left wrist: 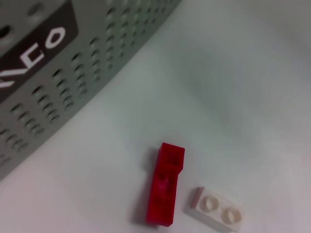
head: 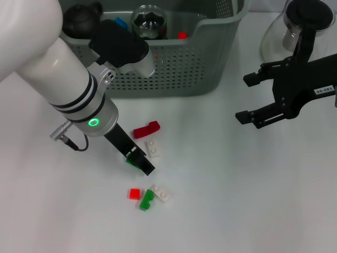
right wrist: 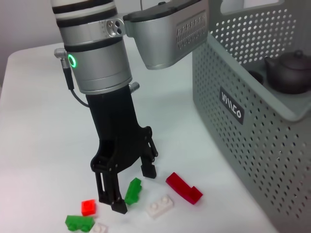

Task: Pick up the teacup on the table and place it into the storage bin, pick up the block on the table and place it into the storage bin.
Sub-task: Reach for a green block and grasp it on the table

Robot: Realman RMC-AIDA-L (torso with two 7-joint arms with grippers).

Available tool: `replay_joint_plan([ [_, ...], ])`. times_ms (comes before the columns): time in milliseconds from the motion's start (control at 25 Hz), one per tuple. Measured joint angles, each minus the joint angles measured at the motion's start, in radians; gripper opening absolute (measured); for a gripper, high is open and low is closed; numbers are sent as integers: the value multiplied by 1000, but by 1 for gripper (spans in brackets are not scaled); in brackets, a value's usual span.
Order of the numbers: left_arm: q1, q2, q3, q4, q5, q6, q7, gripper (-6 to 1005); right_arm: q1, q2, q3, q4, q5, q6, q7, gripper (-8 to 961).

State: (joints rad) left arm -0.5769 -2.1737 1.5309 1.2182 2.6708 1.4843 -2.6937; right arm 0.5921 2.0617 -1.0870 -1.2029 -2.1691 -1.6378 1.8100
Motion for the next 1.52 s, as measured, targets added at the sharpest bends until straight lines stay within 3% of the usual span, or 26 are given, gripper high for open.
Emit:
replay_joint_plan([
  [520,-8,0,0,-2,27,1,-3,868,1,0,-1,2,0,14,-1,939],
  [960,-14,0,11,-2,21,4,-3,684,2,0,-1,2,0,19,-2,939],
  [1520,-13,0,24,-2,18,11,-3,685,2,0,-1,3,0,18,-2,939],
])
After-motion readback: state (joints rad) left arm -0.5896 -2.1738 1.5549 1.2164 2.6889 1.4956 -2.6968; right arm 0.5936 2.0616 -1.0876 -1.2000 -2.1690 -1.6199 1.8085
